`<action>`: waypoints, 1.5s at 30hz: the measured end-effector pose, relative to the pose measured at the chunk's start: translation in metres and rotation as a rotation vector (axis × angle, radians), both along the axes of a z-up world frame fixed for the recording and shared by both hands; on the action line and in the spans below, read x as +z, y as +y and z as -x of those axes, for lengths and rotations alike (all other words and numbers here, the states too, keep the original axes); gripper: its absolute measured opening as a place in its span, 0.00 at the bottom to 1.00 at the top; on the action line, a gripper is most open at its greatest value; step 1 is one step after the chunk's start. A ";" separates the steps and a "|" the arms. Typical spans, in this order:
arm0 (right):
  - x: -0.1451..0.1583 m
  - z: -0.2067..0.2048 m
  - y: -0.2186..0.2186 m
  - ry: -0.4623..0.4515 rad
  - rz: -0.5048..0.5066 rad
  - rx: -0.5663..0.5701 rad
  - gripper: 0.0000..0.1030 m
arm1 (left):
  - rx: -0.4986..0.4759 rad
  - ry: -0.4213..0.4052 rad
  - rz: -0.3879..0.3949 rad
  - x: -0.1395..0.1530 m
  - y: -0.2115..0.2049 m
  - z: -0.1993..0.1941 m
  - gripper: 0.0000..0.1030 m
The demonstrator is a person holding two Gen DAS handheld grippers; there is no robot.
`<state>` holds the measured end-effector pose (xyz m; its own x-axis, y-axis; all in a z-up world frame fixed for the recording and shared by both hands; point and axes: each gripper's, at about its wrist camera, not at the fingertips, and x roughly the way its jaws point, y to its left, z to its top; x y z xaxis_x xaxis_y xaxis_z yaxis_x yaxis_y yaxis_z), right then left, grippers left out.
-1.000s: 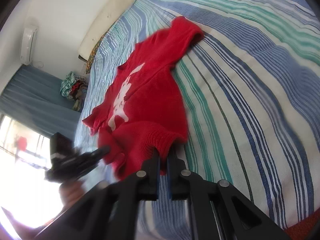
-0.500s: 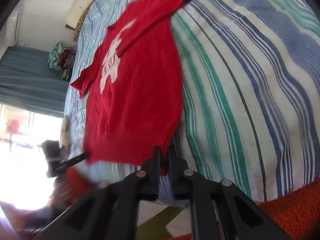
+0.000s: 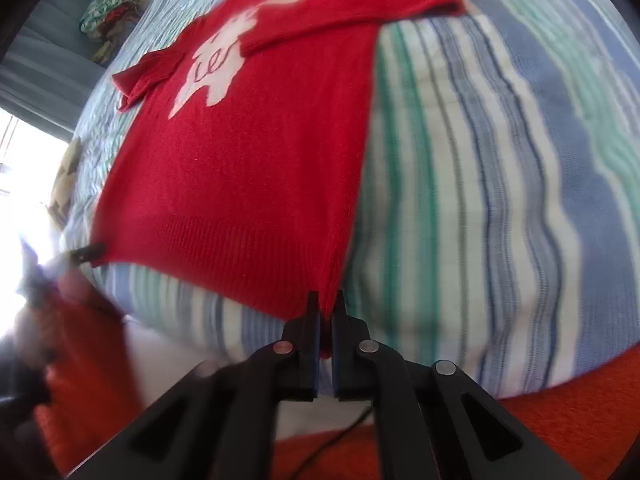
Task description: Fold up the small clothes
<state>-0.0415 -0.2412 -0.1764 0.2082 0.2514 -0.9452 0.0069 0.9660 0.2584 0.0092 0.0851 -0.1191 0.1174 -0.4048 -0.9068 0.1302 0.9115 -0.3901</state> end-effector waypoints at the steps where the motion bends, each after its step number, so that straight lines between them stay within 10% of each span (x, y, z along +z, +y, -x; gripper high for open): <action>1: 0.002 0.002 -0.005 0.008 0.016 -0.009 0.03 | -0.001 0.004 -0.010 0.001 -0.001 0.004 0.02; 13: -0.041 -0.010 0.005 0.096 0.058 -0.061 0.03 | 0.013 0.019 -0.167 -0.038 -0.005 -0.003 0.06; 45: -0.037 -0.007 0.008 0.075 0.065 -0.137 0.08 | 0.090 0.024 -0.093 -0.036 0.011 0.008 0.09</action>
